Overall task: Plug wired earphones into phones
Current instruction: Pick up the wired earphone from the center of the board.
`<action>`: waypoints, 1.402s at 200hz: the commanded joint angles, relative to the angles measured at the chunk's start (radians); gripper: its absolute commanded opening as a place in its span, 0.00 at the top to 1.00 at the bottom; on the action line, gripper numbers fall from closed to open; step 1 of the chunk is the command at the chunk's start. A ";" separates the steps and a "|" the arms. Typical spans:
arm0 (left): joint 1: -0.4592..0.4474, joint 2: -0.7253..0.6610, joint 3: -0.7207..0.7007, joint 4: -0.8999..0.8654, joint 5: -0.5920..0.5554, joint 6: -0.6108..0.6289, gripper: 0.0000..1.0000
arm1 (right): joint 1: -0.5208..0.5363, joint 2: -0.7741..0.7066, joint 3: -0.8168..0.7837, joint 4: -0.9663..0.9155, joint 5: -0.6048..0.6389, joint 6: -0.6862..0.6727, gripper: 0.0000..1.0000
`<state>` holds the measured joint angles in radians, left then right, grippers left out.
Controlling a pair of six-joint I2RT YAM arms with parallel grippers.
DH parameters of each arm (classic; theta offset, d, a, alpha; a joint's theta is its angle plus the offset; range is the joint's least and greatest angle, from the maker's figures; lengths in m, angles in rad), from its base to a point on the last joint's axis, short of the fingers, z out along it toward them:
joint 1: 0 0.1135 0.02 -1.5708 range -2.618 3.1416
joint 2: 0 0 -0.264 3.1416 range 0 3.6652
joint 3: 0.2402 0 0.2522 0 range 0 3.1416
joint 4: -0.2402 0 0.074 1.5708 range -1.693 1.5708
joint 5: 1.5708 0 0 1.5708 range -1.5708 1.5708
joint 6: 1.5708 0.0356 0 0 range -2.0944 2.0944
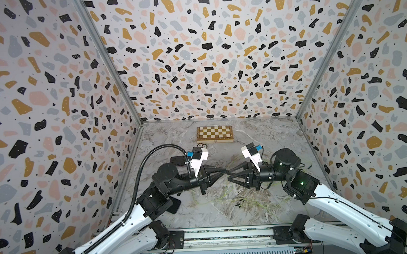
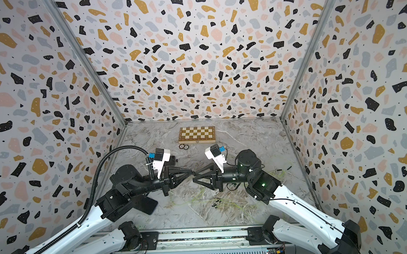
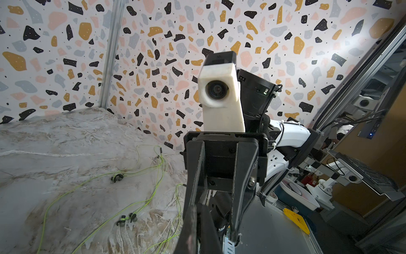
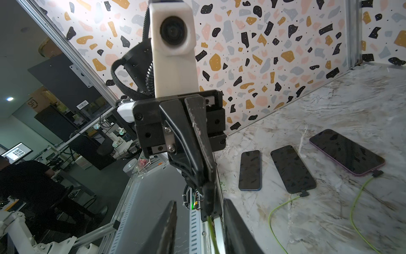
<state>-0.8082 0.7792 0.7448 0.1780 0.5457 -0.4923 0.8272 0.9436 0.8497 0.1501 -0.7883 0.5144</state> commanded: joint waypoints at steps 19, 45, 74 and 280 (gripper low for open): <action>-0.005 -0.017 -0.014 0.067 0.022 0.001 1.00 | 0.022 0.005 0.060 0.035 0.022 -0.001 0.72; -0.004 -0.022 -0.021 0.071 0.021 -0.002 1.00 | 0.028 0.011 0.063 0.035 0.031 -0.002 0.79; -0.004 -0.026 -0.023 0.072 0.026 -0.004 1.00 | 0.030 0.013 0.064 0.028 0.042 -0.006 0.83; -0.004 -0.035 -0.022 0.062 0.025 0.006 1.00 | 0.031 -0.015 0.054 0.002 0.066 -0.019 0.83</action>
<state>-0.8082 0.7555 0.7292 0.2016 0.5632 -0.4927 0.8539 0.9531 0.8707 0.1528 -0.7223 0.5060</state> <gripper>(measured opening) 0.047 0.188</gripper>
